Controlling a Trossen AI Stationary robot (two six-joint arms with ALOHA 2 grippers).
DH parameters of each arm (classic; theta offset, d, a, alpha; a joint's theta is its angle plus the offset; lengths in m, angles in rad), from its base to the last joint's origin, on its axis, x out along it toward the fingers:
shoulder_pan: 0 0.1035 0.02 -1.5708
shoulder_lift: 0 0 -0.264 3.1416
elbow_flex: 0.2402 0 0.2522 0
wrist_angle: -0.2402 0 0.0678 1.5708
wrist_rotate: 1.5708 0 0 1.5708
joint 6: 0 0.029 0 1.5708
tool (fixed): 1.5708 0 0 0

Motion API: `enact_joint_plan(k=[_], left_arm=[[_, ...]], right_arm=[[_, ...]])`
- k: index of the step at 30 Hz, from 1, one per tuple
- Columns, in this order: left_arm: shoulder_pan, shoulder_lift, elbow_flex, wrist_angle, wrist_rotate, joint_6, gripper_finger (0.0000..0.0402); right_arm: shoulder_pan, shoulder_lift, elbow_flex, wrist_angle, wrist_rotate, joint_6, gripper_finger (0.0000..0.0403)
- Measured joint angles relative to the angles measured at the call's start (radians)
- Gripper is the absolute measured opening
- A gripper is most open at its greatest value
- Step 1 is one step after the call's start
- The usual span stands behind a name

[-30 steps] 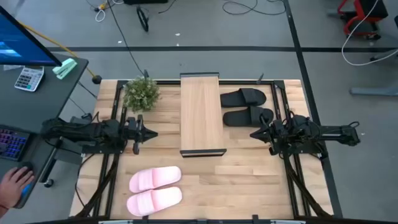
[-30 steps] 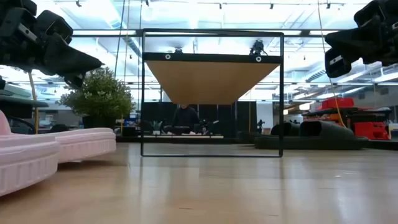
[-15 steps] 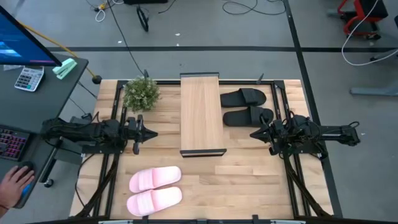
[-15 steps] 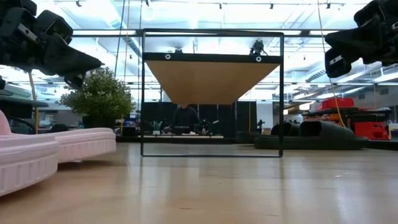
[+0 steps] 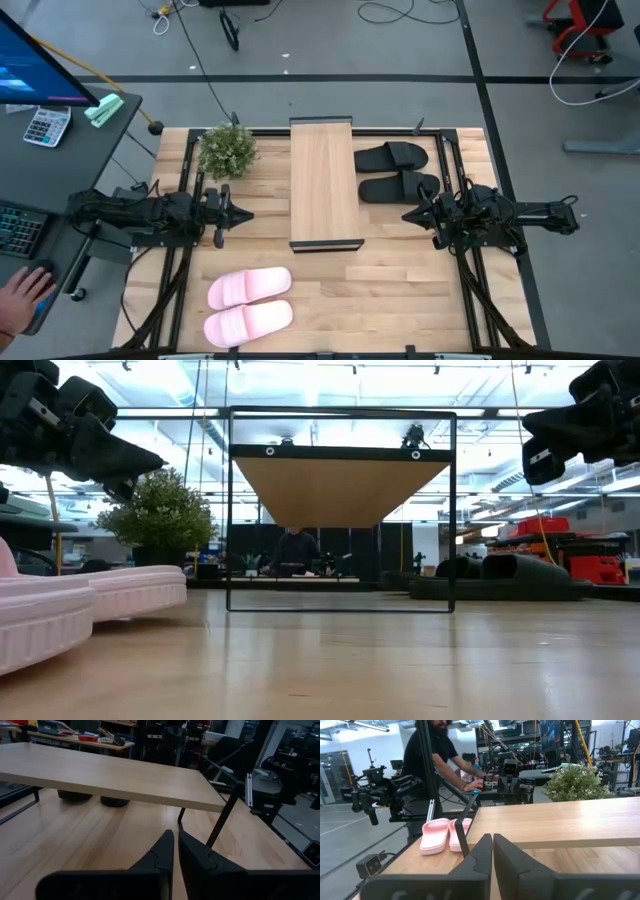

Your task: Pick and place slides into the shelf

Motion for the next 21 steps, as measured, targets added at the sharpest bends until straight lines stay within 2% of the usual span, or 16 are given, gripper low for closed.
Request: enact_joint_plan(k=[14,21], left_arm=[[0.0,-0.002,0.0,0.0,0.0,0.0,0.0039],[0.0,-0.002,0.0,0.0,0.0,0.0,0.0031]], right_arm=[[0.0,0.0,0.0,0.0,0.0,0.0,0.0023],[0.0,0.0,0.0,0.0,0.0,0.0,0.0023]])
